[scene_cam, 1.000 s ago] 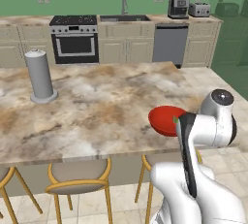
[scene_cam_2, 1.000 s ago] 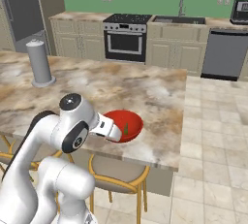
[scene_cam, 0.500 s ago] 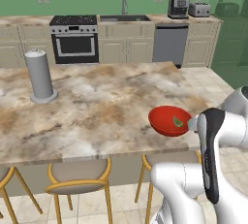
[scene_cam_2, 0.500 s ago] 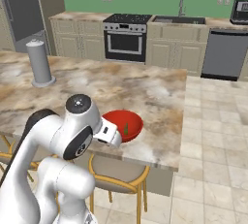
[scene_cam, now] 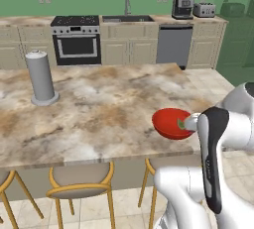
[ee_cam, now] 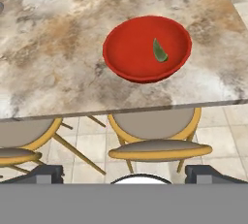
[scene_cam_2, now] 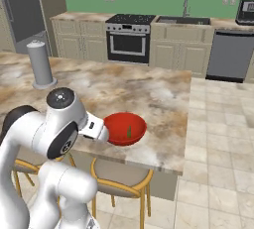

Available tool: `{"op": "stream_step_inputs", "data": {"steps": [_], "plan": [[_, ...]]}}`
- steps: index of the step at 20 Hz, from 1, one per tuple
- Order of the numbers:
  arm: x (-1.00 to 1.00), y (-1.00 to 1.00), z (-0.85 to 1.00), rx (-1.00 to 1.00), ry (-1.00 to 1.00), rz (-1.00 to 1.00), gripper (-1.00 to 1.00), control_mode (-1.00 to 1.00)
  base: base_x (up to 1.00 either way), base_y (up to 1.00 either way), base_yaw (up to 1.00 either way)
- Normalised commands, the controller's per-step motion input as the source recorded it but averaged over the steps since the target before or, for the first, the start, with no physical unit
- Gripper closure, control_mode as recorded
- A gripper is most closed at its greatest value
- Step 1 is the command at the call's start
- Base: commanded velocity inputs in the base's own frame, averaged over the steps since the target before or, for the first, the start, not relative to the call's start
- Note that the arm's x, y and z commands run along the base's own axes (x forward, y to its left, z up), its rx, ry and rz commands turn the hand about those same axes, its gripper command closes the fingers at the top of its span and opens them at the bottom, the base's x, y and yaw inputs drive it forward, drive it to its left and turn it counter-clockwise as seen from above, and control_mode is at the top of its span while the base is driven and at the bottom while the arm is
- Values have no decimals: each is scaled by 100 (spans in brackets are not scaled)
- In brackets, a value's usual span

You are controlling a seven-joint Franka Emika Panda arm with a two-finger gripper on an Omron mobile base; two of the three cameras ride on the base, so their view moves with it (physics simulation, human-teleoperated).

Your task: There is a bowl on the dining counter. Grab a lemon wedge from the fridge and place it in the bowl. Then get the liquor bottle and glass cup from the cabinet and place them next to the bowl.

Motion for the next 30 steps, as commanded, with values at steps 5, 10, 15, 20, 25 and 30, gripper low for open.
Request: {"op": "stream_step_inputs", "data": {"steps": [5,10,15,20,25,30], "plan": [[-7,54,-14,-16,-5,0,-100,100,0,11,0],[0,0,0,0,0,0,-100,100,0,13,-4],[0,0,0,0,0,0,-100,100,-16,-74,-7],[0,0,0,0,0,0,-100,100,-20,-100,-3],[0,0,0,0,0,0,-100,100,-40,-97,-3],[0,0,0,0,0,0,-100,100,-99,-51,-18]]}}
